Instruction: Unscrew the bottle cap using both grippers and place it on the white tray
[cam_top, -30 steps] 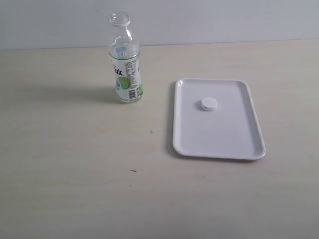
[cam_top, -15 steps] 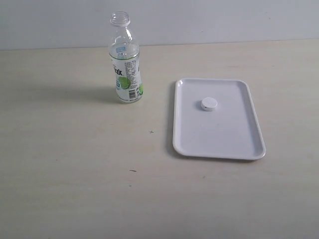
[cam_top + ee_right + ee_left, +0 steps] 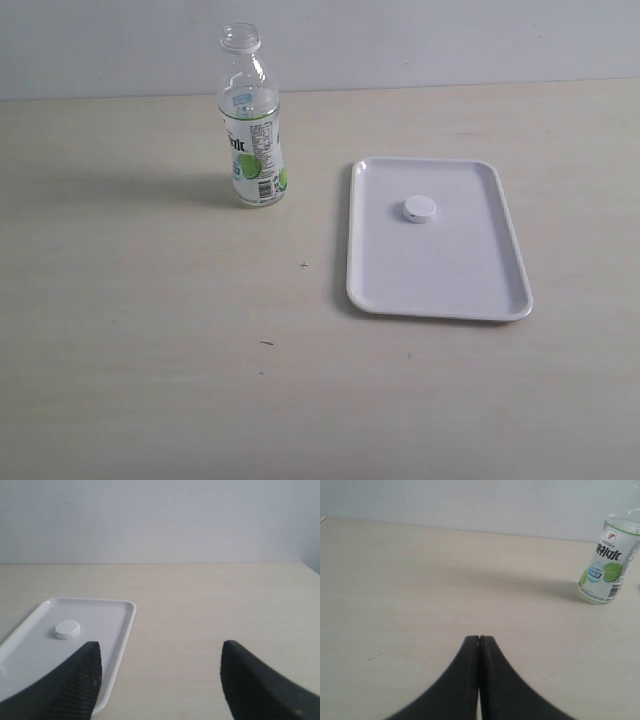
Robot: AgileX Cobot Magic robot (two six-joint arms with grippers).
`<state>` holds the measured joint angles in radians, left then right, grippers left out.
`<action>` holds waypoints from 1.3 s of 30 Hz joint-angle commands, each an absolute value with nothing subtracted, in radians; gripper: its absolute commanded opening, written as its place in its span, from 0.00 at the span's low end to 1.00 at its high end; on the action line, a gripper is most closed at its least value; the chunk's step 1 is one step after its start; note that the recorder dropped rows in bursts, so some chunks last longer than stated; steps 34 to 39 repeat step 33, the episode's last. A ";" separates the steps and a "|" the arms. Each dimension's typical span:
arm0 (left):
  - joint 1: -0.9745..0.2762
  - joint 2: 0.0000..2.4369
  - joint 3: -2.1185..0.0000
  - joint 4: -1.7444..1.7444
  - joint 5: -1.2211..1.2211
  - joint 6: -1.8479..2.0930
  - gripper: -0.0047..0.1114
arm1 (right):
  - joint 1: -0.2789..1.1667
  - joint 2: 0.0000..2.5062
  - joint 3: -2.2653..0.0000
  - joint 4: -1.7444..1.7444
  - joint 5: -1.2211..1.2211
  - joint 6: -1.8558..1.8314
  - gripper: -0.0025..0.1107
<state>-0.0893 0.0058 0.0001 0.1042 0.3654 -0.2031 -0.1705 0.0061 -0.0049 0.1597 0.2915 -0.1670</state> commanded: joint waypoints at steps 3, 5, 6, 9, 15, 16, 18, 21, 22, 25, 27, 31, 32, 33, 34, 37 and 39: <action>-0.086 0.000 0.000 0.103 0.358 -0.212 0.04 | -0.175 0.000 0.000 0.159 0.290 -0.173 0.59; -0.086 0.000 0.000 0.103 0.358 -0.212 0.04 | -0.175 0.000 0.000 0.159 0.290 -0.173 0.59; -0.086 0.000 0.000 0.103 0.358 -0.212 0.04 | -0.175 0.000 0.000 0.159 0.290 -0.173 0.59; -0.086 0.000 0.000 0.103 0.358 -0.212 0.04 | -0.175 0.000 0.000 0.159 0.290 -0.173 0.59; -0.086 0.000 0.000 0.103 0.358 -0.212 0.04 | -0.175 0.000 0.000 0.159 0.290 -0.173 0.59; -0.086 0.000 0.000 0.103 0.358 -0.212 0.04 | -0.175 0.000 0.000 0.159 0.290 -0.173 0.59; -0.086 0.000 0.000 0.103 0.358 -0.212 0.04 | -0.175 0.000 0.000 0.168 0.290 -0.171 0.54; -0.086 0.000 0.000 0.103 0.358 -0.212 0.04 | -0.175 0.000 0.000 0.211 0.283 -0.171 0.21; -0.086 0.000 0.000 0.103 0.358 -0.212 0.04 | -0.175 0.000 0.000 0.211 0.272 -0.171 0.10; -0.086 0.000 0.000 0.103 0.358 -0.212 0.04 | -0.175 0.000 0.000 0.211 0.256 -0.163 0.04; -0.086 0.000 0.000 0.103 0.358 -0.212 0.04 | -0.175 0.000 0.000 0.211 0.258 -0.163 0.04; -0.086 0.000 0.000 0.103 0.358 -0.212 0.04 | -0.175 0.000 0.000 0.211 0.258 -0.163 0.04; -0.086 0.000 0.000 0.103 0.358 -0.212 0.04 | -0.175 0.000 0.000 0.211 0.258 -0.163 0.04; -0.086 0.000 0.000 0.103 0.358 -0.212 0.04 | -0.175 0.000 0.000 0.211 0.258 -0.163 0.04; -0.086 0.000 0.000 0.103 0.358 -0.212 0.04 | -0.175 0.000 0.000 0.211 0.258 -0.163 0.04; -0.086 0.000 0.000 0.103 0.358 -0.212 0.04 | -0.175 0.000 0.000 0.211 0.258 -0.163 0.04; -0.086 0.000 0.000 0.103 0.358 -0.212 0.04 | -0.175 0.000 0.000 0.211 0.258 -0.163 0.04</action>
